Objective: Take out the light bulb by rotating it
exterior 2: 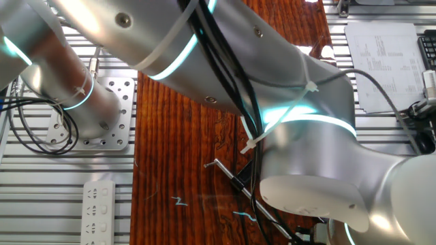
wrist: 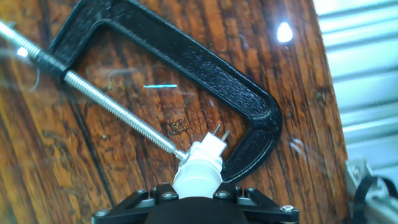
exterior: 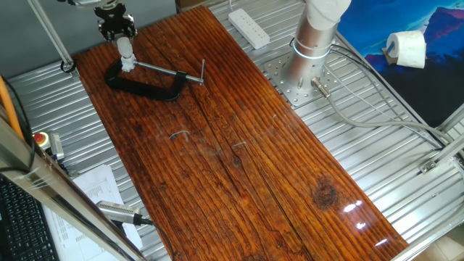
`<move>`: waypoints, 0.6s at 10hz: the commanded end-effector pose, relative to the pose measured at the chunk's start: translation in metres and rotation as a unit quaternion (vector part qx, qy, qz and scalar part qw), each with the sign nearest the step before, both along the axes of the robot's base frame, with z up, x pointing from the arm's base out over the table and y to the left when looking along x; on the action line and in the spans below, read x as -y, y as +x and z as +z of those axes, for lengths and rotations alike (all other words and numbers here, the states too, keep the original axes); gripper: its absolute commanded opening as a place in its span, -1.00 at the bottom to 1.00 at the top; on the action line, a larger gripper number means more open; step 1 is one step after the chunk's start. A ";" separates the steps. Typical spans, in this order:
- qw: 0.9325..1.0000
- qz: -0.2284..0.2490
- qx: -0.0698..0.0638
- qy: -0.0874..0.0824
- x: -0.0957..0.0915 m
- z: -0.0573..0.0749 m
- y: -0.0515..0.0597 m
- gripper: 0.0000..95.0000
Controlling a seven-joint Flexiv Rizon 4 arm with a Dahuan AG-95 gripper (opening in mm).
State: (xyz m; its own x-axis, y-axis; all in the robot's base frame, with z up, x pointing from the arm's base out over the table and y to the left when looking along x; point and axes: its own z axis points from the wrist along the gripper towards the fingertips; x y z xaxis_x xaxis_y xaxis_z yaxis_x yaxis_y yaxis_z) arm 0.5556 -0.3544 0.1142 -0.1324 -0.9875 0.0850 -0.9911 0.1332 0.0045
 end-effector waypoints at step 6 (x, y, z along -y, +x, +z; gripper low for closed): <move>0.987 0.163 -0.008 0.002 -0.002 -0.002 0.000 -0.60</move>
